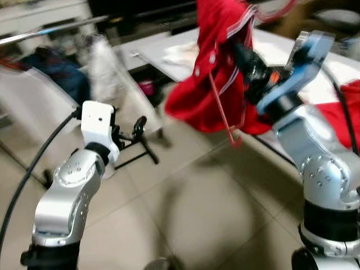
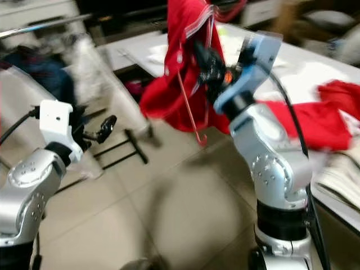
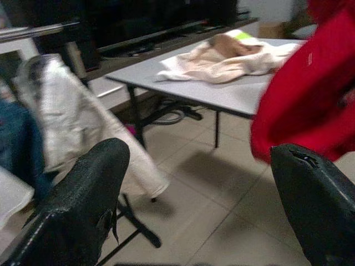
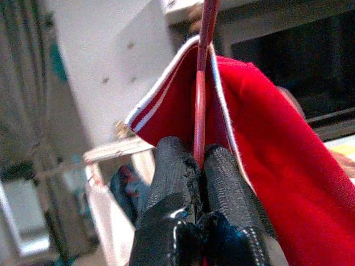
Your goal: Hang hanger
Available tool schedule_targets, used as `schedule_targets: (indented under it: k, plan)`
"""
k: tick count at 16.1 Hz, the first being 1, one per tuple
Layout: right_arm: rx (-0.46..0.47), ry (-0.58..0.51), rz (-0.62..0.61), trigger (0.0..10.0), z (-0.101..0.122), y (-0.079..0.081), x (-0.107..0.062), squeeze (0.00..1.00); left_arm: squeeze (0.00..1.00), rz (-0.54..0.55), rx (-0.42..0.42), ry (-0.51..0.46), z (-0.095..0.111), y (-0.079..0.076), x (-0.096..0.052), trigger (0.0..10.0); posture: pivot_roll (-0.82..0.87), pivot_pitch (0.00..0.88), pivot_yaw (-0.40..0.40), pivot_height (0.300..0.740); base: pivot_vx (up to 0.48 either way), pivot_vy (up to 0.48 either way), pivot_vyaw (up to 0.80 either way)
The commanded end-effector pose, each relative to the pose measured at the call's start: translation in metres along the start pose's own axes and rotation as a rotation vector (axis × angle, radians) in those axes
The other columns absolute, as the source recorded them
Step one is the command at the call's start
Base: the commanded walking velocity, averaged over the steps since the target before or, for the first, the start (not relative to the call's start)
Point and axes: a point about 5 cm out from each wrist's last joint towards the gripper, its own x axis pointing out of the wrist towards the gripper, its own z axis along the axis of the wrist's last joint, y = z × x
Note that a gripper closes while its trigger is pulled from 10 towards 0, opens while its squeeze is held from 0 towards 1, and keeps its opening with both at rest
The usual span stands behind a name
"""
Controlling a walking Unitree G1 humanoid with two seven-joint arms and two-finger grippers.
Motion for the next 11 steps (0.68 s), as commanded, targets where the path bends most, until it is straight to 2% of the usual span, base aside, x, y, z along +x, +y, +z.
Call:
schedule_targets:
  k: [1, 9, 11]
  plan:
    - [-0.017, -0.022, 0.049, 10.0, 0.004, 0.010, 0.002, 0.00, 1.00, 0.011, 0.018, 0.003, -0.001, 0.002, 0.001, 10.0, -0.05, 0.000, 0.078, 0.740, 0.000, 0.000, 0.80]
    - [-0.043, 0.011, 0.001, 10.0, -0.007, 0.002, 0.000, 0.00, 1.00, 0.003, 0.051, 0.020, -0.004, 0.001, -0.001, 10.0, -0.05, 0.000, 0.067, 0.740, 0.000, 0.000, 0.80]
    - [-0.046, 0.042, -0.075, 10.0, -0.017, -0.011, -0.005, 0.00, 1.00, -0.032, 0.036, 0.033, -0.009, -0.004, -0.001, 10.0, -0.05, 0.000, 0.061, 0.740, 0.000, 0.000, 0.80]
